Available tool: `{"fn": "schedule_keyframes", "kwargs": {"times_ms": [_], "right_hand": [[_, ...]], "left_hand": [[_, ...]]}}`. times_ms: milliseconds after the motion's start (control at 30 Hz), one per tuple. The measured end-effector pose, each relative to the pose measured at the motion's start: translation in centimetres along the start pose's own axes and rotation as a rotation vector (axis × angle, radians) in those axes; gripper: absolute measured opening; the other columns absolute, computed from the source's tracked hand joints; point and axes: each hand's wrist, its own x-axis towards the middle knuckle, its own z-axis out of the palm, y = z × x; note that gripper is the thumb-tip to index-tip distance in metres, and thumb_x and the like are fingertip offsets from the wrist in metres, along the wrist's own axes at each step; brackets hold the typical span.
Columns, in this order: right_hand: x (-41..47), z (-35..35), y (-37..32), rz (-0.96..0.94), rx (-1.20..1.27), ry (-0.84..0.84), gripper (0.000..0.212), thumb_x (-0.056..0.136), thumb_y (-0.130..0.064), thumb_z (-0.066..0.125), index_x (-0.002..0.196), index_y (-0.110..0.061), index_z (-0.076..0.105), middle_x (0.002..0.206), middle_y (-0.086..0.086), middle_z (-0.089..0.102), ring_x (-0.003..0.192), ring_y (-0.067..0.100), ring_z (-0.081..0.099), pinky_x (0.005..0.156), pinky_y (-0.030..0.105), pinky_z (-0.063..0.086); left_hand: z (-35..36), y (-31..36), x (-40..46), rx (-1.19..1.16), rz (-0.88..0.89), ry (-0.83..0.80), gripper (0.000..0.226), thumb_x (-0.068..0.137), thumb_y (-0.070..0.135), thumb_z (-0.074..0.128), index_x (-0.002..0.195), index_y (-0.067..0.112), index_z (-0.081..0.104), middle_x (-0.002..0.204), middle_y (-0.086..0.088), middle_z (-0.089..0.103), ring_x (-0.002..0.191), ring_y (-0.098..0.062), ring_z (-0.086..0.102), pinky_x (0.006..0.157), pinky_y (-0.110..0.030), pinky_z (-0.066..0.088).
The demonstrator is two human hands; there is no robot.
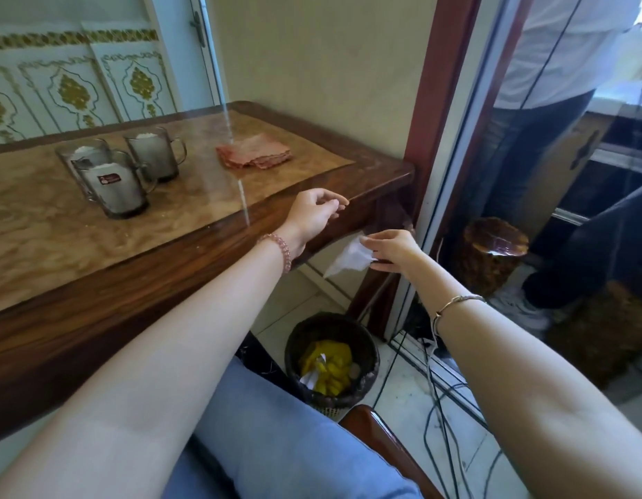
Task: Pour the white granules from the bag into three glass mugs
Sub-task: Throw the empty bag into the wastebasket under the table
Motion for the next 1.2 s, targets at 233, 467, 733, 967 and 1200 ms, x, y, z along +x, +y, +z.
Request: {"fn": "schedule_keyframes", "kwargs": {"times_ms": [233, 467, 733, 967, 1200], "right_hand": [[0.4, 0.8, -0.4, 0.021, 0.013, -0.039, 0.025, 0.085, -0.016, 0.074, 0.107, -0.005, 0.067, 0.084, 0.007, 0.059, 0.077, 0.015, 0.059, 0.07, 0.03, 0.058], [-0.7, 0.8, -4.9, -0.109, 0.07, -0.077, 0.019, 0.087, -0.003, 0.067, 0.106, 0.001, 0.068, 0.081, 0.011, 0.062, 0.058, 0.013, 0.053, 0.052, 0.019, 0.048], [-1.4, 2.7, -12.2, -0.205, 0.075, -0.127, 0.016, 0.089, -0.004, 0.063, 0.104, -0.004, 0.066, 0.077, 0.005, 0.068, 0.065, 0.01, 0.063, 0.059, 0.02, 0.056], [-1.6, 8.7, -18.4, -0.263, 0.072, -0.262, 0.011, 0.086, -0.003, 0.067, 0.081, -0.012, 0.063, 0.08, 0.008, 0.067, 0.069, 0.014, 0.065, 0.073, 0.029, 0.056], [-2.0, 17.1, -21.8, -0.267, 0.006, -0.417, 0.013, 0.092, -0.006, 0.061, 0.1, -0.002, 0.07, 0.088, 0.009, 0.072, 0.066, 0.012, 0.067, 0.06, 0.022, 0.055]], "left_hand": [[-0.7, 0.0, 0.0, 0.0, -0.014, 0.0, 0.021, 0.097, 0.011, 0.047, 0.09, 0.017, 0.066, 0.1, -0.004, 0.069, 0.083, -0.012, 0.062, 0.072, -0.022, 0.048], [-1.8, 1.5, 0.6, -0.035, -0.014, 0.018, 0.023, 0.097, 0.01, 0.047, 0.086, 0.016, 0.067, 0.093, -0.003, 0.068, 0.077, -0.011, 0.061, 0.069, -0.021, 0.047], [-6.2, 4.7, 1.3, -0.015, 0.01, 0.083, 0.02, 0.098, 0.011, 0.047, 0.09, 0.016, 0.065, 0.091, 0.001, 0.068, 0.08, -0.012, 0.061, 0.079, -0.028, 0.049], [-13.4, 6.6, 1.6, -0.019, -0.014, 0.234, 0.018, 0.098, 0.015, 0.049, 0.09, 0.02, 0.065, 0.1, -0.003, 0.069, 0.092, -0.012, 0.064, 0.082, -0.023, 0.051], [-21.4, 6.5, 0.2, 0.004, -0.044, 0.397, 0.017, 0.098, 0.012, 0.048, 0.101, 0.013, 0.064, 0.101, -0.005, 0.069, 0.084, -0.012, 0.062, 0.069, -0.02, 0.051]]}}
